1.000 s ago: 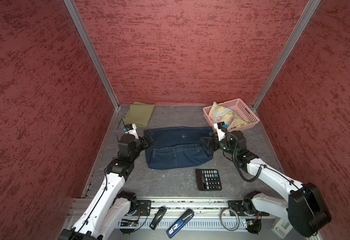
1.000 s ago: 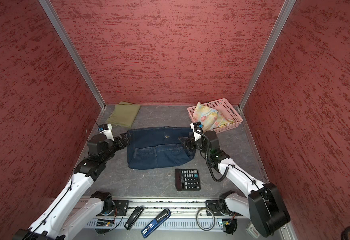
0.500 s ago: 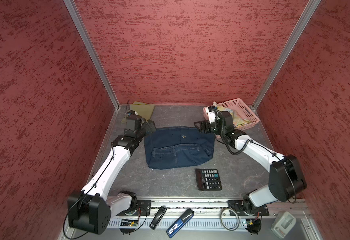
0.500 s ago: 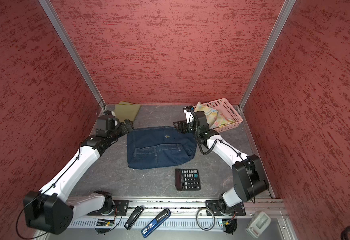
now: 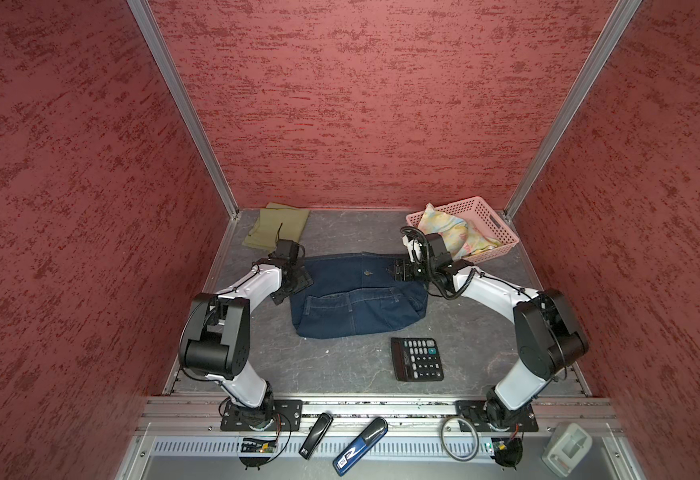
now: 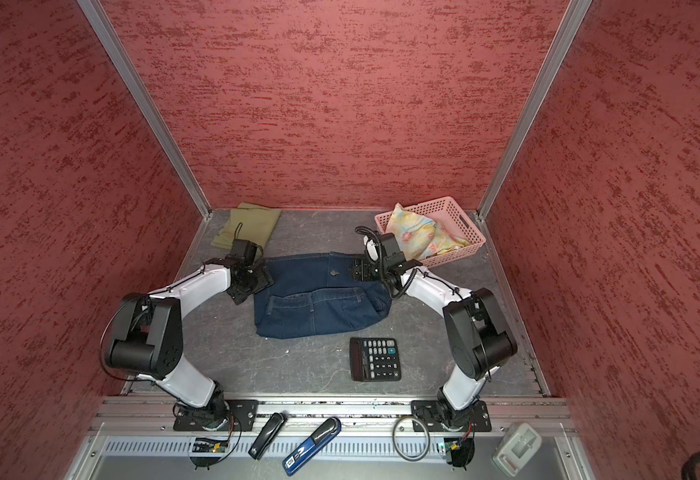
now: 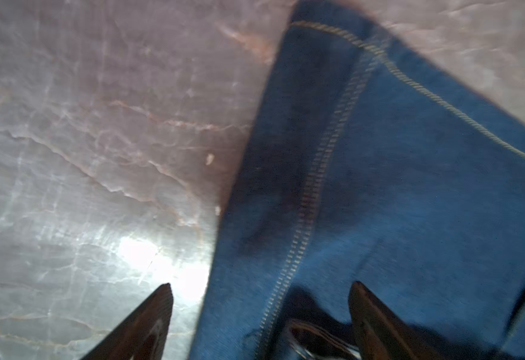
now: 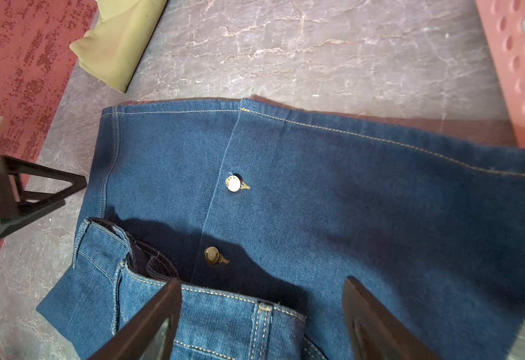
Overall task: Fold and stack skirts
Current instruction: Move the skirt to the center of the table.
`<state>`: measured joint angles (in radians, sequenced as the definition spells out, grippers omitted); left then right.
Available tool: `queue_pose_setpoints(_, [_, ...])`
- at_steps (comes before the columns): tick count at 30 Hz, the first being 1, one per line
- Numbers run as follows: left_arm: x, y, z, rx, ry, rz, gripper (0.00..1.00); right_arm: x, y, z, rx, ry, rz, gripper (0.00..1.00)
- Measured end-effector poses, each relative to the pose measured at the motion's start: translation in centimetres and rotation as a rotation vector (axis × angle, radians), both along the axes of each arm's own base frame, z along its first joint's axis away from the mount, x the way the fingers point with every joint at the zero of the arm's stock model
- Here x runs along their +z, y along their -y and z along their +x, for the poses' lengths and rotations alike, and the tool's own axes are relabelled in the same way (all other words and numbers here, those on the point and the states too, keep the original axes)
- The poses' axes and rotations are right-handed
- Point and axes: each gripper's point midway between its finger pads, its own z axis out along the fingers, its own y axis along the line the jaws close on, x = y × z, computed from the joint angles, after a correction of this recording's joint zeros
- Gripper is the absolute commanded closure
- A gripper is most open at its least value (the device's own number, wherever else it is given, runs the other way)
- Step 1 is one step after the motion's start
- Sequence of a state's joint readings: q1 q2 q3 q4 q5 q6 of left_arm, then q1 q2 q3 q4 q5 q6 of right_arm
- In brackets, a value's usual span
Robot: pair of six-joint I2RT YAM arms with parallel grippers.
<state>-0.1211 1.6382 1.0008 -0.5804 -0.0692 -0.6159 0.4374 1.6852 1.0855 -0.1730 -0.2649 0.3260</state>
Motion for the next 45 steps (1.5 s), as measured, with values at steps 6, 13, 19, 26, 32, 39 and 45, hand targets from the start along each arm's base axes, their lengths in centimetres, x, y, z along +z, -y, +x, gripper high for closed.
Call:
queue_pose_setpoints(6, [-0.4,-1.4,1.3,0.036,0.018,-0.006,0.2,0.0,0.0,0.0,0.0,0.001,0.0,0.19])
queue_pose_setpoints(13, [-2.3,-0.5,3.2,-0.028,-0.007,-0.01,0.42,0.0,0.0,0.0,0.0,0.001,0.0,0.19])
queue_pose_setpoints(19, [-2.5,-0.3,4.3,-0.06,0.003,-0.003,1.0,0.0,0.0,0.0,0.001,0.001,0.0,0.19])
queue_pose_setpoints(26, [-2.2,-1.0,3.8,-0.04,0.023,-0.042,1.0,0.0,0.1,0.1,0.003,0.008,-0.01,0.19])
queue_pose_setpoints(32, [0.9,-5.2,-0.8,0.147,0.11,-0.128,1.0,0.3,-0.3,0.0,0.024,0.026,-0.031,0.19])
queue_pose_setpoints(39, [1.1,-11.1,-7.8,0.53,0.205,-0.246,1.0,1.7,-3.4,0.2,0.087,0.066,-0.04,0.19])
queue_pose_setpoints(45, [1.5,-10.9,-9.0,0.604,0.225,-0.304,0.77,0.1,-5.3,0.6,0.133,0.03,-0.06,0.19])
